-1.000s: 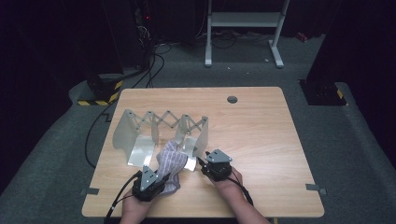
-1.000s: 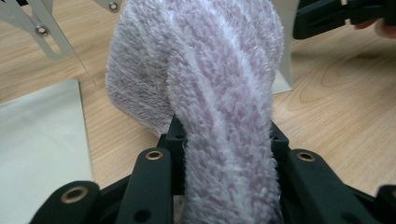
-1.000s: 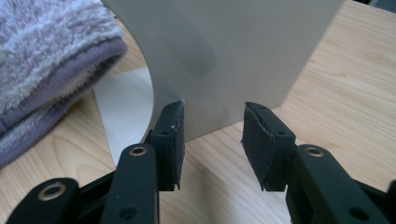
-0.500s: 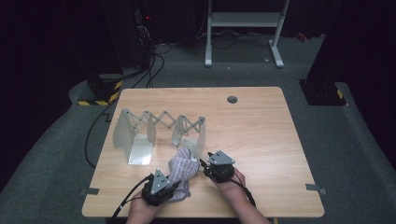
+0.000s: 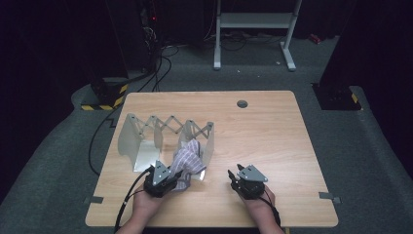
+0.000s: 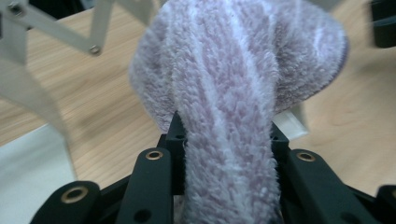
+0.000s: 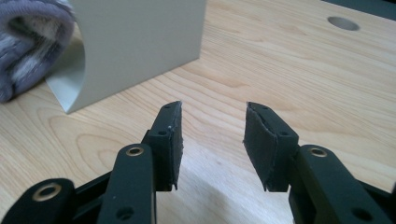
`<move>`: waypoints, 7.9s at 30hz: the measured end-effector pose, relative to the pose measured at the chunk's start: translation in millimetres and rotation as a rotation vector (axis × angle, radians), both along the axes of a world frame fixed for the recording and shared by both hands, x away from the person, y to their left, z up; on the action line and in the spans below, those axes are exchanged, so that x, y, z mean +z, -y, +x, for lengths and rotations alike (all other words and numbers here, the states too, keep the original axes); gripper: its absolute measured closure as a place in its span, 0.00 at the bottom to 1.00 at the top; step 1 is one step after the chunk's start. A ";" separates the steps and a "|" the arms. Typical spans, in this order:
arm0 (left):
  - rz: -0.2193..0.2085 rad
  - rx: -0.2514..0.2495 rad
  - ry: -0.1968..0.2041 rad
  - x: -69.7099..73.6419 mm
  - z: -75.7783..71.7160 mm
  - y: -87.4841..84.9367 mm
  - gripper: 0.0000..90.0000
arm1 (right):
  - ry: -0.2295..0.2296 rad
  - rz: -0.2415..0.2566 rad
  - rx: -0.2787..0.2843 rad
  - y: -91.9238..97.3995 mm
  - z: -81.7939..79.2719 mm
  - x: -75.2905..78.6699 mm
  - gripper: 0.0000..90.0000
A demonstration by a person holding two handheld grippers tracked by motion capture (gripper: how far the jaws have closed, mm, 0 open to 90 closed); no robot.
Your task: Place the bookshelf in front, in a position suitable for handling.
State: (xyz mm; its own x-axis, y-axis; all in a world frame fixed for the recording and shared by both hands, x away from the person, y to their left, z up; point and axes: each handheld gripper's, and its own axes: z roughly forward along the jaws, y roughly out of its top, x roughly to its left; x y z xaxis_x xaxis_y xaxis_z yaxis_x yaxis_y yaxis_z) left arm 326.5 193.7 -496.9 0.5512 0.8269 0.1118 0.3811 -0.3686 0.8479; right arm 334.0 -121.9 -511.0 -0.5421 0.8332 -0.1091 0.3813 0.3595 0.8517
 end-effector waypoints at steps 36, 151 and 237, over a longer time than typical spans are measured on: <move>-0.044 -0.148 0.013 19.2 -17.3 57.0 0.71 | -0.014 -0.008 0.037 -6.0 3.8 -3.7 0.63; 0.029 -0.175 0.118 69.0 33.6 53.3 0.73 | -0.051 0.021 0.107 -64.0 31.6 -6.7 0.64; 0.125 -0.232 -0.077 -14.2 42.3 55.9 0.74 | -0.057 0.018 0.117 -63.9 29.1 -8.2 0.64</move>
State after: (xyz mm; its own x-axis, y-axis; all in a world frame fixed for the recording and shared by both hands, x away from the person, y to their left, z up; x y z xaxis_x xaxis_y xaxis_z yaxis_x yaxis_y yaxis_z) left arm 368.9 137.8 -511.1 0.7350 0.6601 0.1550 0.3361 -0.5532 0.7622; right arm 363.1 -58.0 -519.2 -0.6409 0.7652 -0.0611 0.3856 0.3897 0.8363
